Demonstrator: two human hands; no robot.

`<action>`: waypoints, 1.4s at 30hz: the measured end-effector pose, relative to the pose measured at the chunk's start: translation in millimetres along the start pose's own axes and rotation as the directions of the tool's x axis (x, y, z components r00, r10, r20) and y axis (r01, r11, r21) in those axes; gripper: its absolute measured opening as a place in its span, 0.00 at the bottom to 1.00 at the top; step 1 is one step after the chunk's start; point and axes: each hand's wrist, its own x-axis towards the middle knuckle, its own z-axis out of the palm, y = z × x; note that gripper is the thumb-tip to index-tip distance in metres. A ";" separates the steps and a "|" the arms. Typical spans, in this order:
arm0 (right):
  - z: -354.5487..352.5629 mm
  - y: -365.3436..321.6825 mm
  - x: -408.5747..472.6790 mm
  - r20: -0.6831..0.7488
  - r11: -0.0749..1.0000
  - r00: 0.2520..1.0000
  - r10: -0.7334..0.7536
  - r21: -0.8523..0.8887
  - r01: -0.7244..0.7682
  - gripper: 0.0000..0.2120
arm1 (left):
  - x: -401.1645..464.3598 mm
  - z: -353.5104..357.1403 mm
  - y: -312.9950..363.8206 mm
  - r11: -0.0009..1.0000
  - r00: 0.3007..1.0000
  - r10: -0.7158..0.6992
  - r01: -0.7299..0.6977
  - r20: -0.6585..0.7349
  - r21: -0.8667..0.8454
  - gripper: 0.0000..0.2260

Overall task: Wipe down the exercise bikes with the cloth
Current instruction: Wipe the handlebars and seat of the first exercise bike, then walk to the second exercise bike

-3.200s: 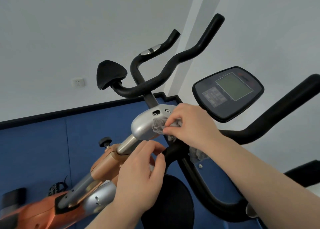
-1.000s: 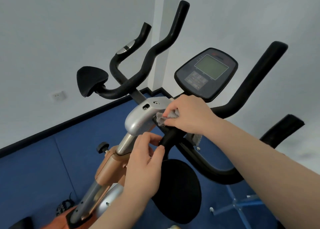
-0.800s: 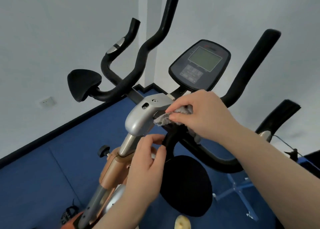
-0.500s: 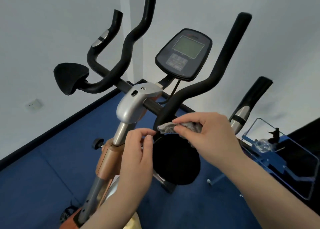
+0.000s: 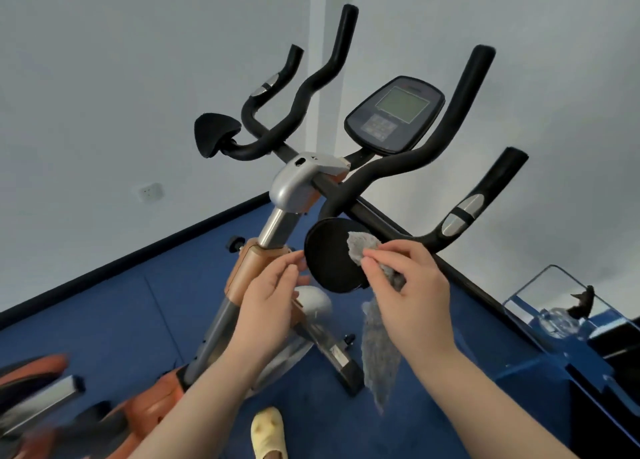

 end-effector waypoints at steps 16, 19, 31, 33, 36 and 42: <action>47.5 -23.2 -75.3 0.099 1.000 0.995 -0.010 -0.002 0.010 0.08 | -41.7 -67.9 -14.1 0.956 0.998 -0.047 0.035 0.035 0.291 0.12; 71.3 -38.1 -83.2 0.128 0.999 0.991 -0.031 0.011 0.030 0.10 | -44.7 -105.1 -18.0 0.926 0.999 -0.042 0.038 0.003 0.375 0.11; 118.8 -93.7 -110.5 0.490 0.916 0.774 -0.401 0.234 0.326 0.15 | -146.0 -183.0 -41.2 0.850 0.893 -0.023 0.254 -0.449 0.461 0.13; 124.4 -103.1 -121.9 0.535 0.886 0.707 -0.463 0.293 0.359 0.15 | -178.3 -190.6 -45.9 0.848 0.831 -0.044 0.324 -0.554 0.419 0.13; 134.8 -120.2 -144.9 0.570 0.843 0.622 -0.537 0.364 0.395 0.14 | -227.5 -203.9 -50.7 0.829 0.742 -0.082 0.422 -0.665 0.368 0.12; 151.0 -166.6 -211.7 0.635 0.795 0.479 -0.607 0.473 0.381 0.14 | -327.8 -236.7 -56.4 0.797 0.534 -0.111 0.551 -0.838 0.246 0.11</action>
